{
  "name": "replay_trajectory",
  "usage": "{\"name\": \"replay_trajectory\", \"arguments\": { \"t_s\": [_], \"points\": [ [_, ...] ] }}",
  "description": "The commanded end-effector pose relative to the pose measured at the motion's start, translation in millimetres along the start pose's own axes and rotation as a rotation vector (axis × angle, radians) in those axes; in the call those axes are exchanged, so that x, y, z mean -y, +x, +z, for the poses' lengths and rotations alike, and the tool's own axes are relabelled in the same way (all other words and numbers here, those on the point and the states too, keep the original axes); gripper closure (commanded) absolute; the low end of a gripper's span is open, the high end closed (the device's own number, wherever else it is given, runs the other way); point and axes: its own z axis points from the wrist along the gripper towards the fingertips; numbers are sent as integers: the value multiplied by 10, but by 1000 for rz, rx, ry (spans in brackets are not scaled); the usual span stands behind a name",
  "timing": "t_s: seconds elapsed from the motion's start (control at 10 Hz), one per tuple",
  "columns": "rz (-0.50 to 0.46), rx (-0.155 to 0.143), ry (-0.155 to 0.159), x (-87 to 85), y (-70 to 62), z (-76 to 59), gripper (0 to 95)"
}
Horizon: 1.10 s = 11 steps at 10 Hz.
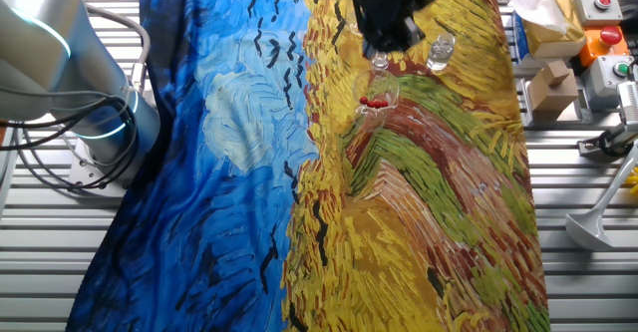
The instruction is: Transfer liquid using a dropper
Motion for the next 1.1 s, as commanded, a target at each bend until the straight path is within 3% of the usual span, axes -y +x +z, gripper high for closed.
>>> {"name": "replay_trajectory", "arguments": {
  "t_s": [0.1, 0.4, 0.8, 1.1],
  "points": [
    [6, -1, 0, -33, 0, -16, 950],
    [12, 1, -2, -70, -61, -44, 950],
    [22, 1, 0, 29, -425, 109, 950],
    [31, 9, 0, 53, -455, 133, 950]
  ]
}}
